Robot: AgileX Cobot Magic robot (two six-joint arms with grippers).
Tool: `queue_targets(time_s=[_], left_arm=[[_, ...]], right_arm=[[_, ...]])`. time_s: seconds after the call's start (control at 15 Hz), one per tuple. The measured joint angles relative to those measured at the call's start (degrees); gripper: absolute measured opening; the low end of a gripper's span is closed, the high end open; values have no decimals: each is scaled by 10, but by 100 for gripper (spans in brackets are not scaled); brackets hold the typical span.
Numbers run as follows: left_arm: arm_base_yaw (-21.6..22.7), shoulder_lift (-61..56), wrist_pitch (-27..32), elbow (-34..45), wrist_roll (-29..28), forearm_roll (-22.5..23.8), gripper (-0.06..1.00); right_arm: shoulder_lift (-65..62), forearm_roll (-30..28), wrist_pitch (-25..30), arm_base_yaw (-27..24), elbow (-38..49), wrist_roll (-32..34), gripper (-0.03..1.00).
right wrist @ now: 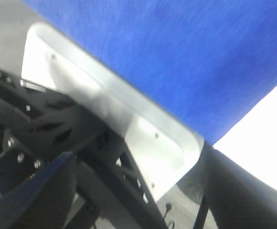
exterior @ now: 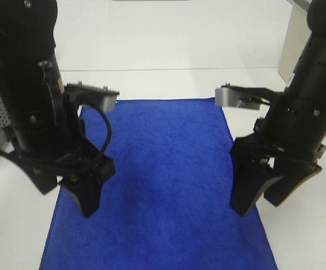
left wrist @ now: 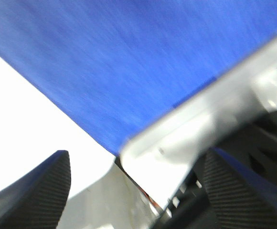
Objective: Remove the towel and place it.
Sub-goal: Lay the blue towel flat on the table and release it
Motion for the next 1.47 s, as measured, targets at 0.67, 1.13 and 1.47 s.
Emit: queue_targets(time_s=[0.67, 1.13, 1.47], left_arm=[[169, 125, -13, -284, -19, 76, 75], [186, 332, -20, -491, -3, 81, 75], [237, 435, -1, -613, 15, 40, 75]], right_arm=[[92, -49, -7, -184, -295, 30, 79], [313, -55, 0, -185, -549, 38, 79], [421, -45, 1, -185, -633, 30, 79]])
